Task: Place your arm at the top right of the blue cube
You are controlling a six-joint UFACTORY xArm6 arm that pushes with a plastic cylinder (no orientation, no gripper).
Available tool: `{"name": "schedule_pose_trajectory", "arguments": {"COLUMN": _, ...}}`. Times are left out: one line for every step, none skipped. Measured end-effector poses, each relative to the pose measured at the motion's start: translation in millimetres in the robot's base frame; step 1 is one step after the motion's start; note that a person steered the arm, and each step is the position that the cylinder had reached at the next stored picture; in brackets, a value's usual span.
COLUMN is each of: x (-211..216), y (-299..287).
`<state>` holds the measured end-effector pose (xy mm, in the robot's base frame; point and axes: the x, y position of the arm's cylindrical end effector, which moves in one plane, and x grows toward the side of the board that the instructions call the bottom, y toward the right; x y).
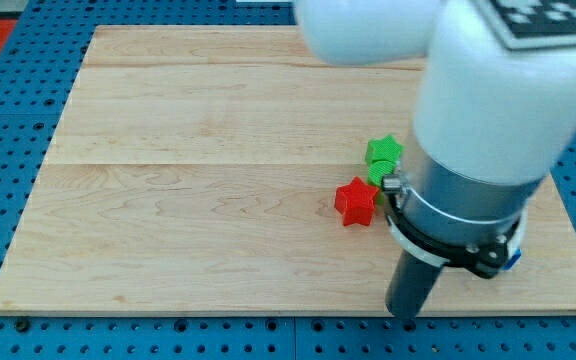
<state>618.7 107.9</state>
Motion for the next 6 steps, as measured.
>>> {"name": "schedule_pose_trajectory", "arguments": {"x": -5.6, "y": 97.7}}
{"name": "schedule_pose_trajectory", "arguments": {"x": -27.3, "y": 149.6}}
{"name": "schedule_pose_trajectory", "arguments": {"x": -62.4, "y": 135.8}}
{"name": "schedule_pose_trajectory", "arguments": {"x": -75.9, "y": 135.9}}
{"name": "schedule_pose_trajectory", "arguments": {"x": -89.1, "y": 130.8}}
{"name": "schedule_pose_trajectory", "arguments": {"x": -92.9, "y": 129.9}}
